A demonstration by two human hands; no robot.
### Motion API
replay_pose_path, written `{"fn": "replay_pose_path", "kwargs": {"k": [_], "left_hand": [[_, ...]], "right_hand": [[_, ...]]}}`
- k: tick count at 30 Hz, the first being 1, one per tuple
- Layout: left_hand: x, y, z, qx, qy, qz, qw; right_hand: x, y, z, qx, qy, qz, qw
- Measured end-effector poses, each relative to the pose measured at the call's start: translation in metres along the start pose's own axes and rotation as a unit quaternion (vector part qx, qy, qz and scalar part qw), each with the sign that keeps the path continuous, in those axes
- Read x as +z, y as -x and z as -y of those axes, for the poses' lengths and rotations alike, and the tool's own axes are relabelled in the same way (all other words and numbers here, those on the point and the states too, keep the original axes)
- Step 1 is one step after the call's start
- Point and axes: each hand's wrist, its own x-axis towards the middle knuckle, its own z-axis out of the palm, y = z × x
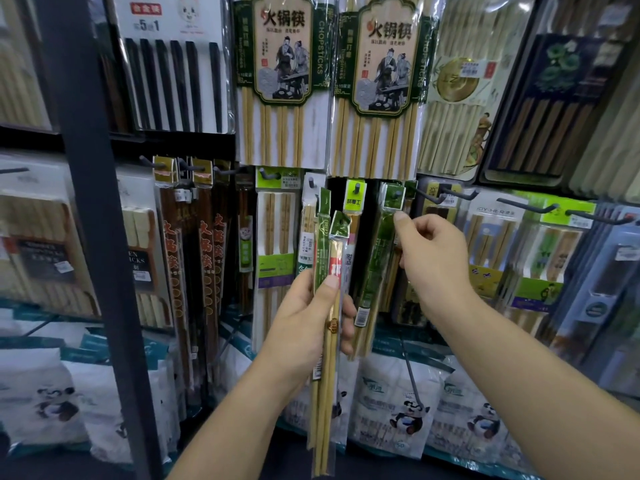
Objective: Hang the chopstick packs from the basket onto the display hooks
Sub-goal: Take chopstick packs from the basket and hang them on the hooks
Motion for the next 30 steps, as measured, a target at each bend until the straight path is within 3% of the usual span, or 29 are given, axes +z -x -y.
{"fn": "replay_pose_path", "kwargs": {"k": [6,8,18,30], "left_hand": [[0.003,0.003,0.000,0.021,0.011,0.032,0.999],[0.004,0.002,0.001,0.021,0.013,0.036,0.999],[-0.001,-0.003,0.008,0.015,-0.046,0.005,0.999],[-0.001,-0.002,0.008,-0.022,-0.045,0.017,0.999]], "right_hand": [[0.001,0.024,0.015,-0.038,-0.046,0.183,0.981],[0.002,0.025,0.017,-0.041,-0.053,0.196,0.978],[-0.010,-0.003,0.030,-0.001,-0.052,0.062,0.997],[-0.004,-0.012,0.025,-0.019,-0.005,0.038,0.999]]}}
